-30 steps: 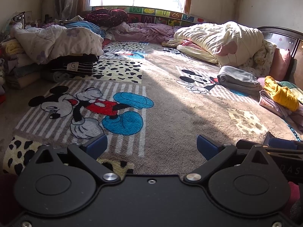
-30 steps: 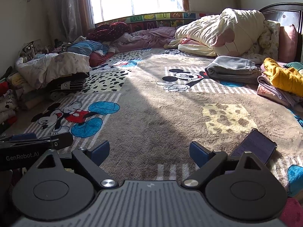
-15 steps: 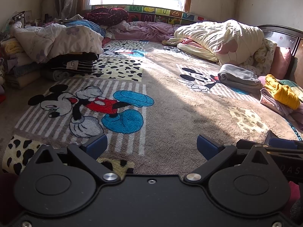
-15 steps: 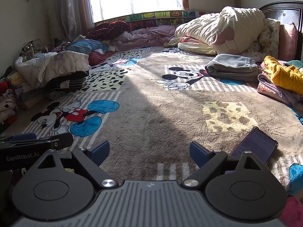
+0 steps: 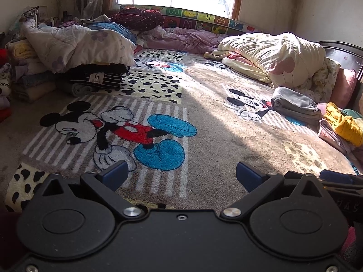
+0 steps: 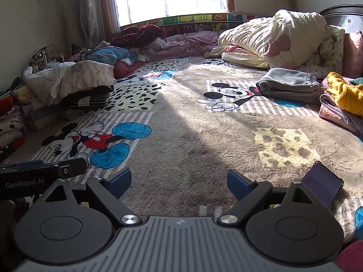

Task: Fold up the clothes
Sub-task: 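Reach both grippers toward the white floral garment on the clothes pile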

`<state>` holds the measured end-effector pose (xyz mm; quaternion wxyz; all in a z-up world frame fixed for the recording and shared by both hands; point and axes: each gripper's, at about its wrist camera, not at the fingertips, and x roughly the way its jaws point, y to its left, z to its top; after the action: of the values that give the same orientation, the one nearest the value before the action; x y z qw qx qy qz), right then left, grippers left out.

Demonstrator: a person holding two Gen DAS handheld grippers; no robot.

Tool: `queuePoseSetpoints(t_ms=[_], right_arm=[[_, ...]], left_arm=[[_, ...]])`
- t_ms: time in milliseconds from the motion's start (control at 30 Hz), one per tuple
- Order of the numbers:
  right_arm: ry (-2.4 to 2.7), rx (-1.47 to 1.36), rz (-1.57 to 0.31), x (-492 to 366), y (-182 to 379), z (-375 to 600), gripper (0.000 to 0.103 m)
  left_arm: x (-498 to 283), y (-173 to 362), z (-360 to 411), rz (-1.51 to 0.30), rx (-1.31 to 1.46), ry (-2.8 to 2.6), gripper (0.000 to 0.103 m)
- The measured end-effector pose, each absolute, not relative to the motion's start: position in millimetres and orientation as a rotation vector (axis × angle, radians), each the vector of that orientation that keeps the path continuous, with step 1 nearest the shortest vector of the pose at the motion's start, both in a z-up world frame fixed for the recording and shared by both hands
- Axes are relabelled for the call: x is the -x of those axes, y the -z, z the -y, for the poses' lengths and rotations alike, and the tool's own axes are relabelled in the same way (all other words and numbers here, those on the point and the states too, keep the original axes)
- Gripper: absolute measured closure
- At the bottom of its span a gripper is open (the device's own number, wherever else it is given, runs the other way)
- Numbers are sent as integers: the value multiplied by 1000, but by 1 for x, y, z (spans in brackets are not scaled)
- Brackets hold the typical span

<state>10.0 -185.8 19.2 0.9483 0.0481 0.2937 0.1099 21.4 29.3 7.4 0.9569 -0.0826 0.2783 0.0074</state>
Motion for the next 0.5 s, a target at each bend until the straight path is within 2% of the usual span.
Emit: queuePoseSetpoints(t_ms=[500], right_arm=[[-430, -112, -564, -100, -33, 126, 11]], left_arm=[[-126, -54, -177, -402, 227, -344, 0]])
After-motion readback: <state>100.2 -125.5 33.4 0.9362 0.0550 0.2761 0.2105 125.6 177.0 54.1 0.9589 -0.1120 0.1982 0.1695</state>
